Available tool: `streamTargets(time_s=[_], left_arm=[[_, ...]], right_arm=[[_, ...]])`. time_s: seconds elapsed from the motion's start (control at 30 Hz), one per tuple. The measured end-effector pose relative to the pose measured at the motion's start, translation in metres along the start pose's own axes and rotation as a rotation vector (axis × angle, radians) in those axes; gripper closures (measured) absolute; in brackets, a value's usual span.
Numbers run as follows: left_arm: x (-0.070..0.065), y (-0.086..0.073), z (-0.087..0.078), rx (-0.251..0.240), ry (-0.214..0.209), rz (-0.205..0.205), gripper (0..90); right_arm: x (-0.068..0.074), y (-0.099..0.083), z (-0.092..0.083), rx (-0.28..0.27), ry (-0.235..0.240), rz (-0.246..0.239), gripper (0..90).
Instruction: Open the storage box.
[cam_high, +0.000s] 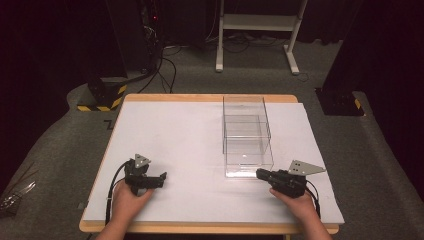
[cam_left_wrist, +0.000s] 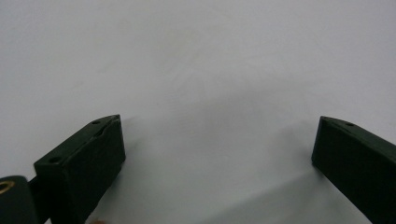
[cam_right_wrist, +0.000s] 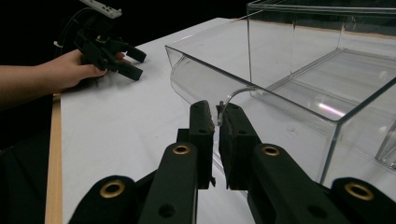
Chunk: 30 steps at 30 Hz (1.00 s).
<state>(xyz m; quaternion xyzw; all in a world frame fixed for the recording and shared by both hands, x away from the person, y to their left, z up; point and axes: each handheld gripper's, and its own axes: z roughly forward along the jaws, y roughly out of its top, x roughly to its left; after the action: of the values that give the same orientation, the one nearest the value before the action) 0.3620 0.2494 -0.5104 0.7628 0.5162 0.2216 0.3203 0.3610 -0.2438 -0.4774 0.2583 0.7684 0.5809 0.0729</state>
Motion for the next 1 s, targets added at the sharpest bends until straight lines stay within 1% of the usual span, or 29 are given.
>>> streamTargets(time_s=[0.3, 0.73, 1.0], left_arm=[[0.0, 0.0, 0.0, 0.0, -0.001, -0.002, 2.9], [0.0, 0.0, 0.0, 0.0, -0.001, -0.003, 2.8], [0.0, 0.0, 0.0, 0.0, -0.001, -0.003, 2.8]], right_arm=[[0.012, -0.007, -0.006, 0.021, 0.009, -0.01, 84.0], [0.022, -0.013, -0.014, 0.014, 0.025, -0.003, 84.1], [0.029, -0.017, -0.019, 0.013, 0.03, -0.013, 84.1]])
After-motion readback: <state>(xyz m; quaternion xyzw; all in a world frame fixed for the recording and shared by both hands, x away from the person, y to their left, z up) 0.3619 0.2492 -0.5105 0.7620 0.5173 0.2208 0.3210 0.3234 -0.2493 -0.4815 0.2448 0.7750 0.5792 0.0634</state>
